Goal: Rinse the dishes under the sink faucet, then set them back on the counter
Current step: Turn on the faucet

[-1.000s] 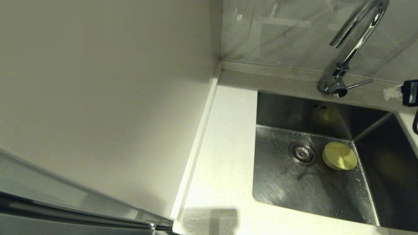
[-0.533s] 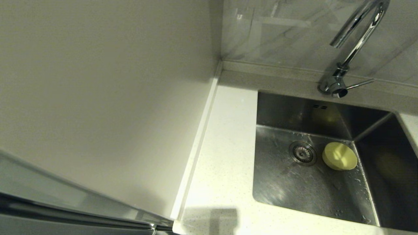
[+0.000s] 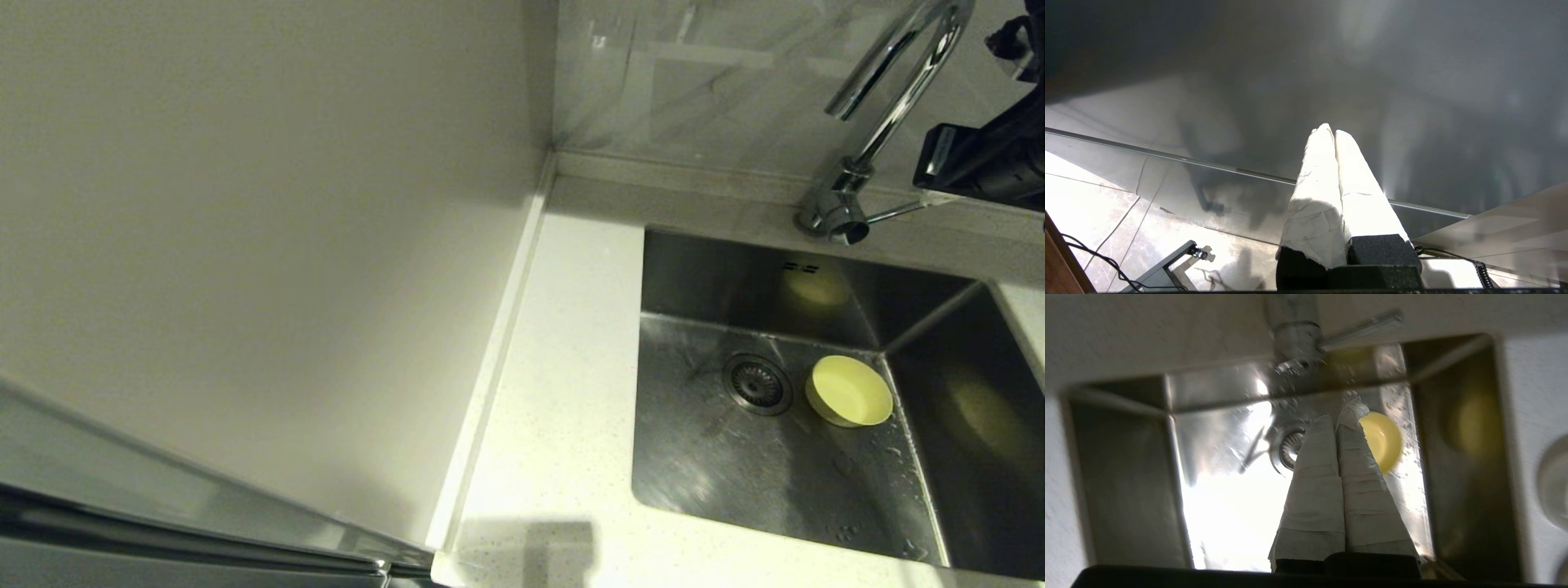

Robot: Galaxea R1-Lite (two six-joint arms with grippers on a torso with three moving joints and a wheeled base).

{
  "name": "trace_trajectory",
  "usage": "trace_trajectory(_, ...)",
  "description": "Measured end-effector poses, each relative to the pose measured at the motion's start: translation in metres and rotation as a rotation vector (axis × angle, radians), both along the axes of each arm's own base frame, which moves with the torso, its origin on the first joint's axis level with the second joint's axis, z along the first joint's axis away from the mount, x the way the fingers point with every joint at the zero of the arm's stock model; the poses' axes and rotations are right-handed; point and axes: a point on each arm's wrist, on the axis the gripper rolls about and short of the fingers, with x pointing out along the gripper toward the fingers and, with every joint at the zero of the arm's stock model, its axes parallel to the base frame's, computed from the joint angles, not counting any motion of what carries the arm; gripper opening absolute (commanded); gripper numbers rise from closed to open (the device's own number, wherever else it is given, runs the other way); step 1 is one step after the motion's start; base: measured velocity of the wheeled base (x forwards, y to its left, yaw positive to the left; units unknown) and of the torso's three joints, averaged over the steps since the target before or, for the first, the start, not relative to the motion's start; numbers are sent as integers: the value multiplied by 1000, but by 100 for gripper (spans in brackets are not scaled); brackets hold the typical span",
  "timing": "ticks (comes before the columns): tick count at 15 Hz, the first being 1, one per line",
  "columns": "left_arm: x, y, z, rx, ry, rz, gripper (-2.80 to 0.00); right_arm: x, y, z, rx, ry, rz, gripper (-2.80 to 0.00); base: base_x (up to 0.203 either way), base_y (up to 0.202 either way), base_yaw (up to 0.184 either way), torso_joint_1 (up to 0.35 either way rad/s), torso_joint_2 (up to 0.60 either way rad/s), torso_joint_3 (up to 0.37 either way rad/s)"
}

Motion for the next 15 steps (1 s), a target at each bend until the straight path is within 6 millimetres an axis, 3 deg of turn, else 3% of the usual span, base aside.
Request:
trace_trajectory(3,0,0,0,0,0,0,-280,13,4,8,-11,-130,-25,-280,0,0,0,0,0,0)
trace_trajectory(11,0,0,0,0,0,0,-280,39,4,2,-91,-192,-35,-280,0,0,0,0,0,0)
trace_trajectory(15,0,0,0,-1,0,1,-280,55,-9,1,-188,-238,-76,-280,0,0,0,0,0,0)
